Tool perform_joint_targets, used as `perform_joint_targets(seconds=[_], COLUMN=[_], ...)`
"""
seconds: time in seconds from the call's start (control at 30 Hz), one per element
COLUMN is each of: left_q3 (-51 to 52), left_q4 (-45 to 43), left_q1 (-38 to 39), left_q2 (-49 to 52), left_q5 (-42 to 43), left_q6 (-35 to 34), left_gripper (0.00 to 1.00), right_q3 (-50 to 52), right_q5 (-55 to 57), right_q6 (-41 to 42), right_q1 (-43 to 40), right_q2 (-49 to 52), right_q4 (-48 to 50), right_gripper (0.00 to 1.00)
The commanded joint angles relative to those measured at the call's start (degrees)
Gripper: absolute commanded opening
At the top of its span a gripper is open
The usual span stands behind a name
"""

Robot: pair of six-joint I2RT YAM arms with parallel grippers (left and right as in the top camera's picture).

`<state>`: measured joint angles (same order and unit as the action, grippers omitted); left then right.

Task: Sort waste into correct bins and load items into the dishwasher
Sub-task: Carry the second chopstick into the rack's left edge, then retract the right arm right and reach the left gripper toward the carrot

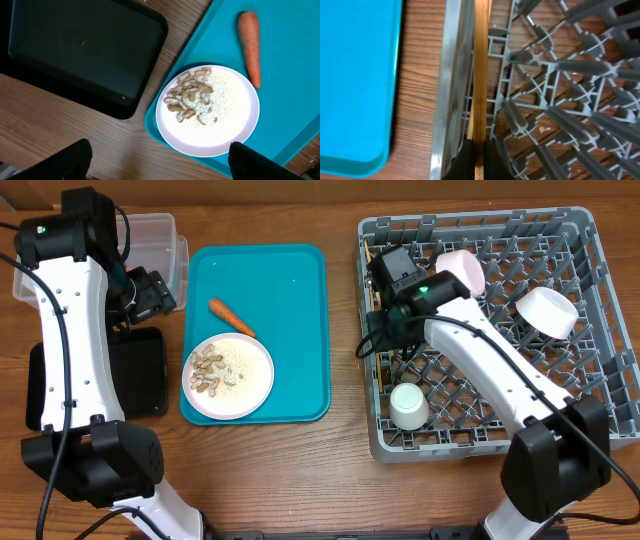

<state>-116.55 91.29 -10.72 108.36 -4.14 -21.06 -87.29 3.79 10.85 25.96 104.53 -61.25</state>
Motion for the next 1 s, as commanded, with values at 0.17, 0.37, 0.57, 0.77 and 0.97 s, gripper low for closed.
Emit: perform_joint_targets(seconds=[0.17,0.37,0.57,0.77,0.97], left_q3=[-0.17,-0.17,-0.17,-0.17,-0.17], left_q4=[-0.09,-0.07,0.07,-0.5,-2.71], left_q1=[-0.13,-0.13,-0.09,0.63,1.25], left_q2=[-0.04,-0.04,-0.04,-0.04,-0.04], left_q5=[-0.31,-0.31,-0.28,1.73,4.76], left_q6=[-0.79,-0.79,-0.79,-0.83,-0.83], left_gripper=[0.89,0.89,0.9,0.9,0.9], right_q3=[0.83,0.79,-1.38,-5.42,-5.42], right_q5=[-0.24,-0.22,1.16,5.64,5.62], right_q6=[-0.24,-0.22,0.31,2.84,2.6], right_q1=[-0.04,-0.07,-0.11,-2.12,-8.17], right_q2=[-0.46,-0.46,-1.9,-12.5,-22.1], right_q4=[1.57,1.14,-1.9,-4.5,-7.1], right_gripper=[0.24,0.27,0.27,0.34,0.61])
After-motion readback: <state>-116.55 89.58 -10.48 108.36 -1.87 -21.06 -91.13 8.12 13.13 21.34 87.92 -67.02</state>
